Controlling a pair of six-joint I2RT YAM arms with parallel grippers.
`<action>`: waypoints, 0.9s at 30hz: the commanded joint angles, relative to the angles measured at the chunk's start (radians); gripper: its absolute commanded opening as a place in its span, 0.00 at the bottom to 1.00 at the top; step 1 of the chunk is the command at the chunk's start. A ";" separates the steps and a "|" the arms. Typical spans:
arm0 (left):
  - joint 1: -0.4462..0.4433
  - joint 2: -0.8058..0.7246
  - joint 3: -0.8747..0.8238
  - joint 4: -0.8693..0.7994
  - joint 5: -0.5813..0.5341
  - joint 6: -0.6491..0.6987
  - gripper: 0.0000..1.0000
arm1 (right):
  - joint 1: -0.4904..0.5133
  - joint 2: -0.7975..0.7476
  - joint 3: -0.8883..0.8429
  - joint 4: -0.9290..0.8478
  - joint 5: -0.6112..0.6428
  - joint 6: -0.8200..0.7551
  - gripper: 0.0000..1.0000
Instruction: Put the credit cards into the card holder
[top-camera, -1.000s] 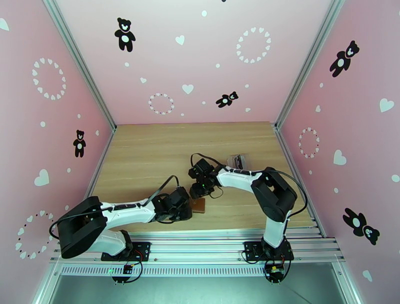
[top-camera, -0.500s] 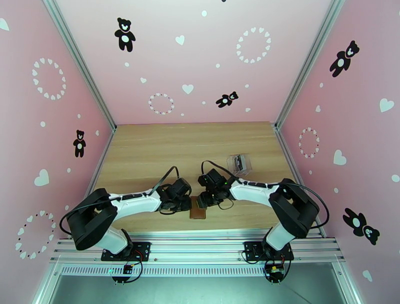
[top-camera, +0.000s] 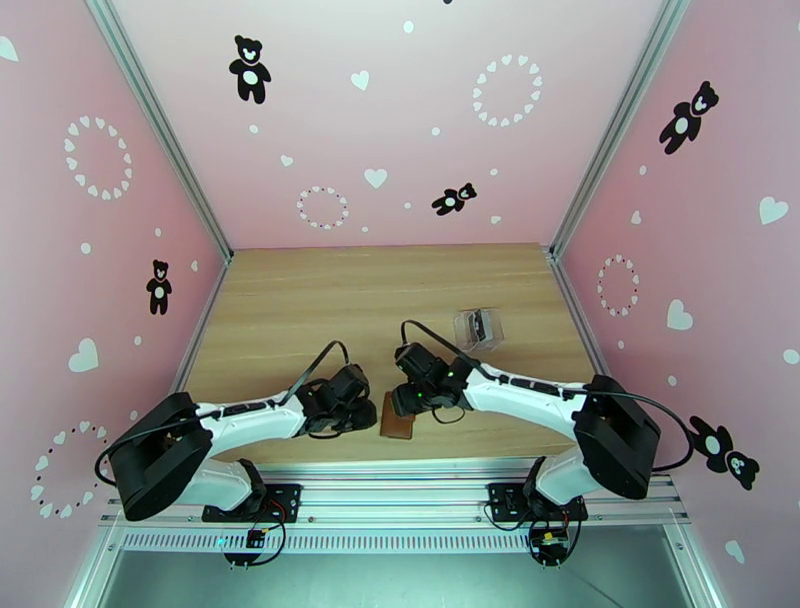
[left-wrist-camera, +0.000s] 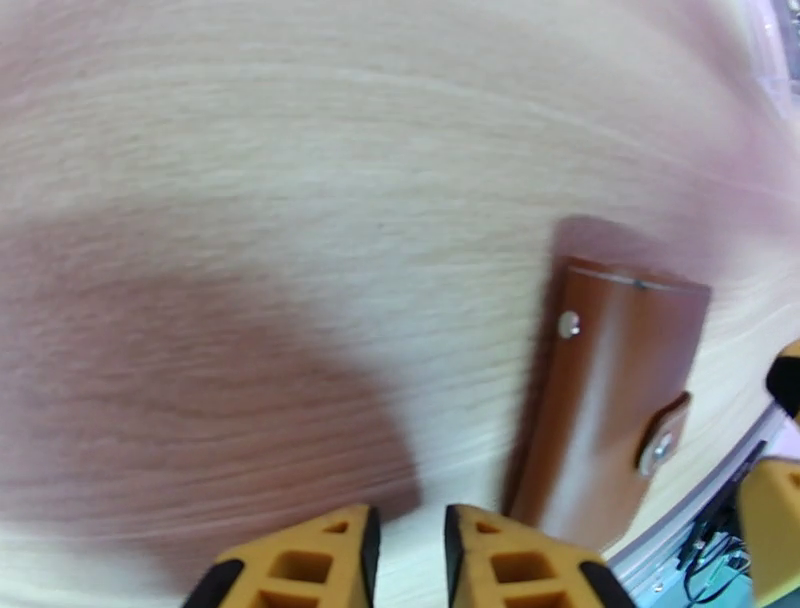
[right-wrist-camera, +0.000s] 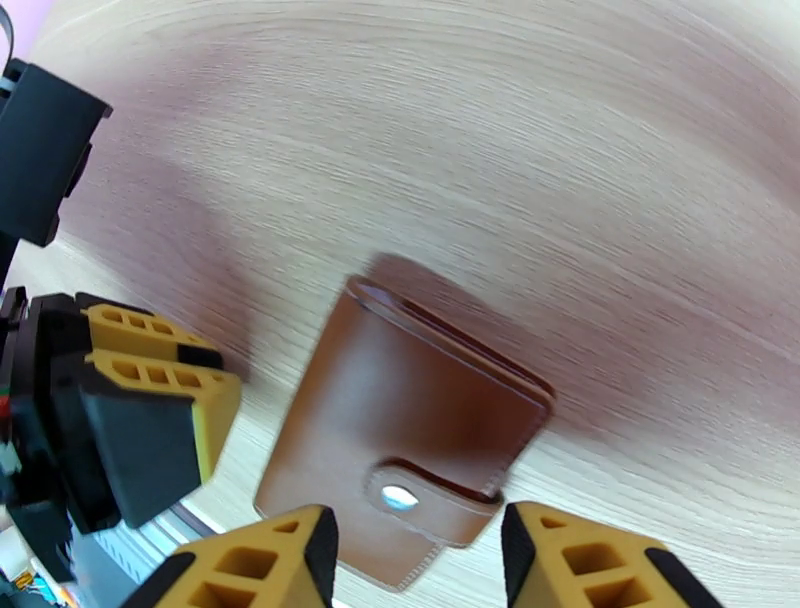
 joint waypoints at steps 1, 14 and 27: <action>-0.001 -0.014 -0.063 0.145 0.106 -0.041 0.24 | 0.029 0.043 0.039 -0.081 0.082 0.055 0.50; -0.114 0.019 -0.056 0.202 0.074 -0.104 0.16 | -0.021 0.057 0.040 -0.102 0.053 -0.023 0.50; -0.104 -0.100 -0.089 0.116 -0.038 -0.145 0.18 | -0.024 0.027 0.072 -0.185 0.029 -0.088 0.46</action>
